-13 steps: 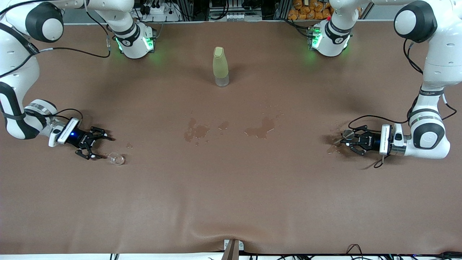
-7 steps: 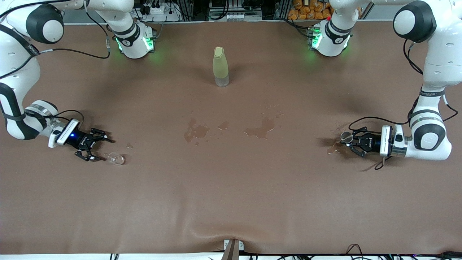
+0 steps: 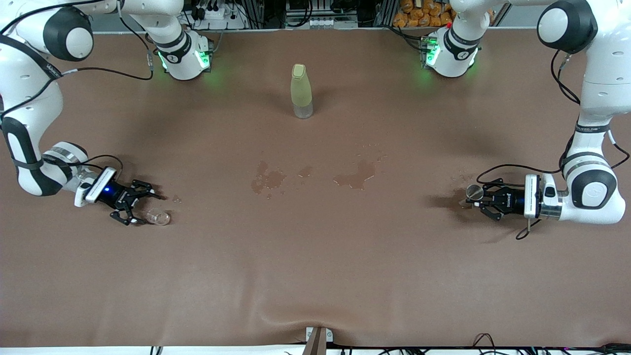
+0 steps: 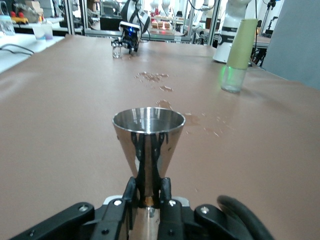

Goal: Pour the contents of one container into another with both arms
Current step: 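Grasp the beaker with the right gripper while the left gripper grasps the jigger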

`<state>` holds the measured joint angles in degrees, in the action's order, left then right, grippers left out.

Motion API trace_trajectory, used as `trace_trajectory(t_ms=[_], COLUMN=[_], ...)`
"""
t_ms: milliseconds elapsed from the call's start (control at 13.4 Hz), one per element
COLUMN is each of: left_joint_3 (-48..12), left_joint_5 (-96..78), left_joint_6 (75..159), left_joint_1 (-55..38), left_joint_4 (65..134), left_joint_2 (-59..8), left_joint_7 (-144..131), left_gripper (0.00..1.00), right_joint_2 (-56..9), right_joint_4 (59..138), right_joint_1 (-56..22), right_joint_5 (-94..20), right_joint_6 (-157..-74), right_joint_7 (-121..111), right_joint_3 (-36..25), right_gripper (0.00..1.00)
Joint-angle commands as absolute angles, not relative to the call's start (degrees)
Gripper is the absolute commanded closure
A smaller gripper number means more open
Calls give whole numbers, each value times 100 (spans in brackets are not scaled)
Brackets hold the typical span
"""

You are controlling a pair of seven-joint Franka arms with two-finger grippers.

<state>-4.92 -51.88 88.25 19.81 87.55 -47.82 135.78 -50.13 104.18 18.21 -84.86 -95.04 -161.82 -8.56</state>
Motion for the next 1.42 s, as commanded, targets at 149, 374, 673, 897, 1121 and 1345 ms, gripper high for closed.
trace_trajectory(t_ms=[149,374,673,897,1121,1345], left_joint_3=[-834,-958,-967,-993,-993,-984], left_joint_5=[-5519,-5563,-5599,-5930,-6449,-6837], left_joint_6=[8842,9096,9500,9860,10290,10502], left_joint_1=[1969,1803,1416,1056,477,-121], left_joint_4=[8859,8868,8859,8859,8868,8894], left_joint_2=[-4404,-4272,-4035,-3885,-3911,-3937], left_joint_7=[12860,12595,12131,11831,11830,11830], left_gripper=[100,100,100,100,100,100], right_joint_2=[-5194,-5203,-5265,-5282,-5300,-5300], right_joint_4=[10494,10494,10494,10494,10494,10494], right_joint_1=[1600,1521,1380,1292,1222,1178], right_joint_5=[-8982,-9070,-9237,-9325,-9430,-9439], right_joint_6=[-9588,-9694,-9729,-9765,-9765,-9765], right_joint_7=[-17815,-17815,-17824,-17815,-17833,-17824], right_joint_3=[-888,-879,-888,-879,-879,-879], right_gripper=[0,0,0,0,9,42])
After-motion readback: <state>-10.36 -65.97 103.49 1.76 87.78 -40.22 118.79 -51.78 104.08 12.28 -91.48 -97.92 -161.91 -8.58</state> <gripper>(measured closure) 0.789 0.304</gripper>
